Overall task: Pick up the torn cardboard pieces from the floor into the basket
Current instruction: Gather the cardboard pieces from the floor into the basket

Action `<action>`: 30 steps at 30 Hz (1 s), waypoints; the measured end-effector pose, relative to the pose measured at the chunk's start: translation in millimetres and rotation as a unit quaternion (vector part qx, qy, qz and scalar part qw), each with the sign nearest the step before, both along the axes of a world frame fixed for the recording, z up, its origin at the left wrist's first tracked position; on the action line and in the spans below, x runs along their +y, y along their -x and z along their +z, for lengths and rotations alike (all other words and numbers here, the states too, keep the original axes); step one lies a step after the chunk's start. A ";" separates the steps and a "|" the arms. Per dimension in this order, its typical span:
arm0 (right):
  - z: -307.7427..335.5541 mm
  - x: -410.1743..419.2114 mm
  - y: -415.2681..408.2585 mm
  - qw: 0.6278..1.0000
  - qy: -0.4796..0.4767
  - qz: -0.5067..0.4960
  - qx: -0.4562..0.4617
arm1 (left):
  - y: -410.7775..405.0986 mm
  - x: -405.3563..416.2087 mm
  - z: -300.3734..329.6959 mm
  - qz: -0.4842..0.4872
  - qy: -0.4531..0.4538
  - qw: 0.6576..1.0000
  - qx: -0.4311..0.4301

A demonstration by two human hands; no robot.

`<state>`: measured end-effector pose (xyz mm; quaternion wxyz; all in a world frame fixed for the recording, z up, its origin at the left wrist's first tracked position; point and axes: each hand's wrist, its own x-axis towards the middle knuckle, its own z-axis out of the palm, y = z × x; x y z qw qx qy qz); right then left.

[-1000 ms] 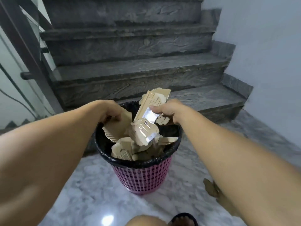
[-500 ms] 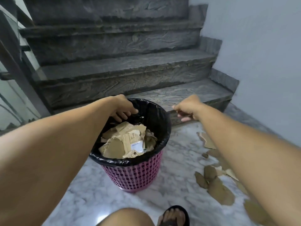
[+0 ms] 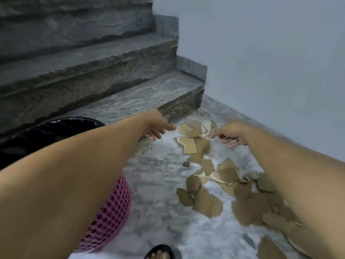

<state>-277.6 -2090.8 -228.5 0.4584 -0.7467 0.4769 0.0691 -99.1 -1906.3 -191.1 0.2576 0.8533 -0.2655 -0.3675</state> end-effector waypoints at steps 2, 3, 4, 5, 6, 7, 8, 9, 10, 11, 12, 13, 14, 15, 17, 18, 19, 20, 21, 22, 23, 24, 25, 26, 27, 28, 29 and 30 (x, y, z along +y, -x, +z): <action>-24.2 -23.1 12.3 1.000 -0.013 -0.025 0.003 | 0.2 -29.3 -28.9 -0.028 -0.025 0.999 -0.002; -39.8 -38.4 14.8 0.999 -0.019 -0.039 0.004 | -1.9 -48.8 -47.3 -0.041 -0.042 0.998 -0.007; -54.4 -50.3 15.4 0.999 -0.022 -0.047 0.007 | -3.9 -64.1 -64.9 -0.051 -0.059 0.997 -0.014; -68.4 -60.5 14.0 0.998 -0.022 -0.055 0.012 | -5.1 -76.7 -81.7 -0.055 -0.075 0.995 -0.023; -84.6 -73.8 10.7 0.998 -0.022 -0.063 0.014 | -7.8 -92.9 -101.8 -0.057 -0.088 0.994 -0.029; -98.5 -84.3 6.4 0.997 -0.020 -0.068 0.016 | -9.7 -102.9 -117.9 -0.057 -0.100 0.993 -0.039; -112.1 -94.7 0.1 0.997 -0.016 -0.074 0.017 | -13.7 -113.9 -135.6 -0.061 -0.110 0.991 -0.050; -127.1 -107.1 -7.8 0.997 -0.015 -0.078 0.017 | -18.4 -127.1 -154.0 -0.067 -0.119 0.989 -0.057; -137.2 -114.1 -15.0 0.997 -0.012 -0.080 0.016 | -21.8 -134.7 -168.1 -0.074 -0.131 0.986 -0.069; -147.5 -122.1 -23.2 0.997 -0.008 -0.082 0.014 | -26.5 -142.6 -182.6 -0.081 -0.145 0.983 -0.082; -156.2 -129.4 -31.6 0.997 0.001 -0.082 0.014 | -30.6 -149.5 -194.0 -0.089 -0.163 0.977 -0.102; -165.0 -137.3 -41.4 0.997 0.009 -0.080 0.015 | -35.1 -158.3 -205.5 -0.091 -0.183 0.971 -0.120; -171.5 -143.9 -50.4 0.997 0.019 -0.076 0.017 | -40.1 -165.7 -216.0 -0.089 -0.198 0.967 -0.131; -178.0 -149.9 -60.9 0.997 0.030 -0.065 0.022 | -45.6 -174.1 -226.8 -0.083 -0.208 0.965 -0.136; -187.8 -158.9 -80.1 0.997 0.062 -0.039 0.027 | -54.9 -187.1 -242.2 -0.082 -0.216 0.963 -0.139; -193.4 -164.6 -90.6 0.996 0.082 -0.029 0.031 | -62.6 -193.9 -250.5 -0.084 -0.214 0.963 -0.143; -195.1 -167.1 -98.4 0.994 0.104 -0.017 0.030 | -66.9 -198.6 -253.2 -0.087 -0.211 0.962 -0.147; -199.1 -170.4 -107.9 0.993 0.118 0.001 0.028 | -73.0 -203.3 -256.6 -0.093 -0.211 0.961 -0.150; -202.9 -174.0 -116.9 0.990 0.132 0.028 0.029 | -78.4 -207.4 -258.3 -0.106 -0.213 0.958 -0.160; -208.3 -179.0 -128.6 0.987 0.138 0.067 0.040 | -85.7 -210.8 -261.2 -0.124 -0.217 0.953 -0.173; -212.5 -183.0 -137.3 0.982 0.146 0.107 0.053 | -90.3 -212.7 -261.0 -0.147 -0.218 0.947 -0.183; -214.6 -185.7 -144.4 0.976 0.146 0.143 0.074 | -96.4 -214.4 -263.6 -0.170 -0.216 0.943 -0.190; -218.1 -188.9 -152.9 0.970 0.143 0.173 0.093 | -102.9 -215.1 -265.1 -0.193 -0.215 0.938 -0.191; -220.9 -191.4 -159.2 0.964 0.136 0.200 0.111 | -108.7 -215.4 -268.6 -0.215 -0.217 0.933 -0.189; -222.5 -192.6 -164.2 0.957 0.127 0.225 0.129 | -114.1 -214.6 -271.1 -0.236 -0.219 0.928 -0.189; -221.2 -191.4 -167.3 0.947 0.125 0.249 0.157 | -118.4 -214.0 -274.1 -0.255 -0.219 0.923 -0.190; -222.2 -190.4 -169.7 0.936 0.129 0.268 0.186 | -121.0 -213.3 -277.6 -0.268 -0.219 0.919 -0.189; -221.6 -187.9 -171.1 0.925 0.141 0.282 0.211 | -122.8 -212.4 -280.2 -0.276 -0.217 0.917 -0.191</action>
